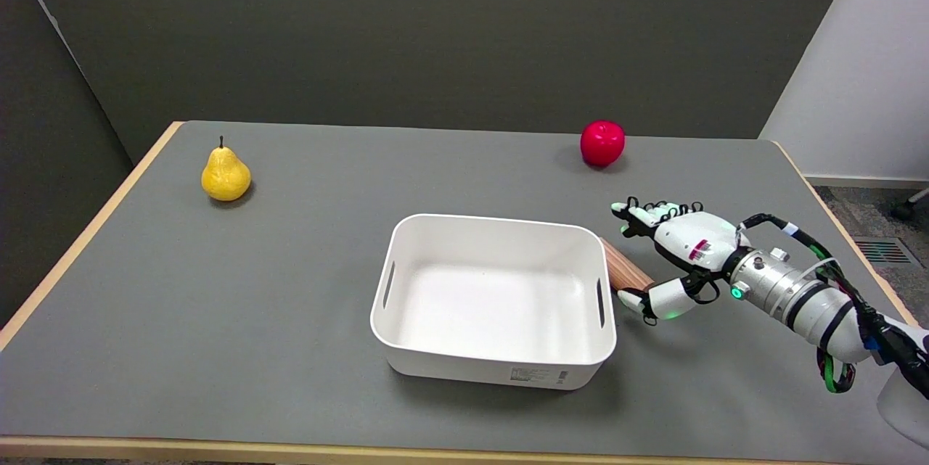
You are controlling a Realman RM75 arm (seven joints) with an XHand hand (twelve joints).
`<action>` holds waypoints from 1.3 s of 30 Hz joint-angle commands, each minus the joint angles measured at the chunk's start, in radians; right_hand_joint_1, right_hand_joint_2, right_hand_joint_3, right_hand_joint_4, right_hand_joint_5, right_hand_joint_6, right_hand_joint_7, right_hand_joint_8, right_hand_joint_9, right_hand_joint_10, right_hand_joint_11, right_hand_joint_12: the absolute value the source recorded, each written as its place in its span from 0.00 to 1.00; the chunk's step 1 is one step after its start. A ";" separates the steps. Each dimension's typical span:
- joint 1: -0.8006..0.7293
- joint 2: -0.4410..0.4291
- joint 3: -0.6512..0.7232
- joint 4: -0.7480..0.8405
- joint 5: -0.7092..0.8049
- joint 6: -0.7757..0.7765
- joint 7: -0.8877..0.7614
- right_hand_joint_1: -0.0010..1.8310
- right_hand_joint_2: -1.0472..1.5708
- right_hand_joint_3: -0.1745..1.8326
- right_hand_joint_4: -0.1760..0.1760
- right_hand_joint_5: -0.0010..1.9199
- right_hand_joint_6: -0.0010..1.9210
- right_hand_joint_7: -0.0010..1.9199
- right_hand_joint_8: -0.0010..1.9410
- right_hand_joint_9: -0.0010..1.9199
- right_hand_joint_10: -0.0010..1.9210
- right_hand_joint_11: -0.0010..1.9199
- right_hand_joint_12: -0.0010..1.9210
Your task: Pick up the wooden cylinder.
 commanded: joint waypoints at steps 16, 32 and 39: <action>0.064 0.005 -0.048 -0.068 0.003 -0.006 -0.002 0.29 0.63 0.51 0.17 0.00 0.14 0.16 0.30 0.11 0.48 0.08 0.72; 0.084 0.006 -0.069 -0.111 0.003 0.002 0.006 0.30 0.63 0.51 0.18 0.00 0.14 0.16 0.30 0.12 0.48 0.09 0.73; 0.093 0.006 -0.074 -0.121 0.004 0.003 0.007 0.31 0.63 0.51 0.18 0.00 0.14 0.16 0.30 0.12 0.48 0.08 0.72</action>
